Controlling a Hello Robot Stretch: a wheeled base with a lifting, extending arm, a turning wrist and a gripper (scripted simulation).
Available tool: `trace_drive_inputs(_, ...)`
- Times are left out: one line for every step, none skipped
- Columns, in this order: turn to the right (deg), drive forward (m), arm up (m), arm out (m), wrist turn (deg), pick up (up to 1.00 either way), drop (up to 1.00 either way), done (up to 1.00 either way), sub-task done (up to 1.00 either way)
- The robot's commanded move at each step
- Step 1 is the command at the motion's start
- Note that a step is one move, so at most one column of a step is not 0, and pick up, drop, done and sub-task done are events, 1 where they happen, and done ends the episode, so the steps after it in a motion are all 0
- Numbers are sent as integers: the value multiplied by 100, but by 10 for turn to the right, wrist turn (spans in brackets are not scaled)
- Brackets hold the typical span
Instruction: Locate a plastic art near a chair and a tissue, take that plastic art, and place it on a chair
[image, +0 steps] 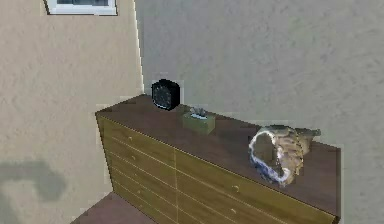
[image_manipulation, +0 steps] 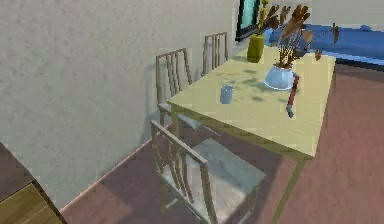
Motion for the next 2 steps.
trace_drive_inputs(270, 0, 0, 0, 0, 0, 0, 0, 0)
trace_drive_inputs(0, 5, 0, 0, 0, 0, 0, 0, 0)
